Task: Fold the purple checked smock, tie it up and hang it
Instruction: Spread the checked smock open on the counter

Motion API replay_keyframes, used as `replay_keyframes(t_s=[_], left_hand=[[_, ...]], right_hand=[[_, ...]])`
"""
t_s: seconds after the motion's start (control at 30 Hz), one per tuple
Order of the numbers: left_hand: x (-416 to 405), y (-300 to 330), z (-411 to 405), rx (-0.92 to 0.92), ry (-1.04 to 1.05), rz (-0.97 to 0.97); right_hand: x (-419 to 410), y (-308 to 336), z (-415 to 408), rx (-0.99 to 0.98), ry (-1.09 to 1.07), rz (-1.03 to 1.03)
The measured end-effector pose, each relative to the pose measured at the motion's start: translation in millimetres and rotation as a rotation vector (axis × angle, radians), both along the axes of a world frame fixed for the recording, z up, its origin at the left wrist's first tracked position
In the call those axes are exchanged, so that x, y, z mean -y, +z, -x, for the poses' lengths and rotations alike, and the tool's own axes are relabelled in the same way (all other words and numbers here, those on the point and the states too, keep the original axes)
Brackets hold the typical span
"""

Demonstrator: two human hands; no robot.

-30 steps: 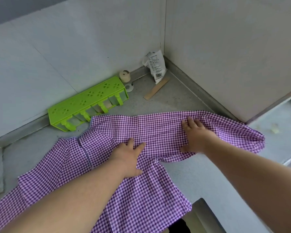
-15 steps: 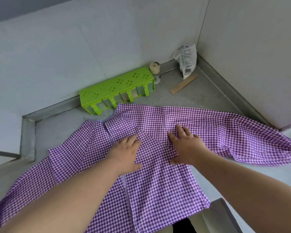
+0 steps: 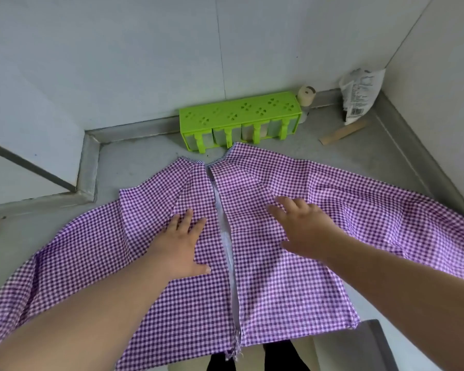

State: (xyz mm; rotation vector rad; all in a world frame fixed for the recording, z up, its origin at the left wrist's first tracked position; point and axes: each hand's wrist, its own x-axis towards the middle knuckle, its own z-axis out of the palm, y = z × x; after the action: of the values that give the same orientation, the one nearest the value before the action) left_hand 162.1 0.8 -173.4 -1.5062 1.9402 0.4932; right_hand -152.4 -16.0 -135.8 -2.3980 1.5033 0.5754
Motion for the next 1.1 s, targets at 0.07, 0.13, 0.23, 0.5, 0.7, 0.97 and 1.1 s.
replay_keyframes(t_s=[0.07, 0.13, 0.23, 0.5, 0.7, 0.97, 1.1], left_hand=[[2, -2, 2, -0.010, 0.010, -0.008], [4, -3, 2, -0.019, 0.013, -0.022], [5, -3, 1, -0.021, 0.020, -0.041], [4, -6, -1, -0.050, 0.031, -0.062], [5, -7, -3, -0.071, 0.050, -0.068], [5, -8, -4, -0.089, 0.058, -0.060], [4, -6, -4, -0.088, 0.037, -0.063]], right_hand=[[-15, 2, -27, 0.132, 0.215, -0.044], [-30, -5, -49, 0.196, 0.400, -0.077], [-48, -22, -71, 0.213, 0.535, -0.104], [-54, -30, -102, 0.130, 0.640, -0.105], [-50, -27, -95, 0.128, 0.679, -0.119], [-50, -30, -102, 0.237, 0.717, -0.053], [-54, -40, -101, 0.202, 0.588, 0.025]])
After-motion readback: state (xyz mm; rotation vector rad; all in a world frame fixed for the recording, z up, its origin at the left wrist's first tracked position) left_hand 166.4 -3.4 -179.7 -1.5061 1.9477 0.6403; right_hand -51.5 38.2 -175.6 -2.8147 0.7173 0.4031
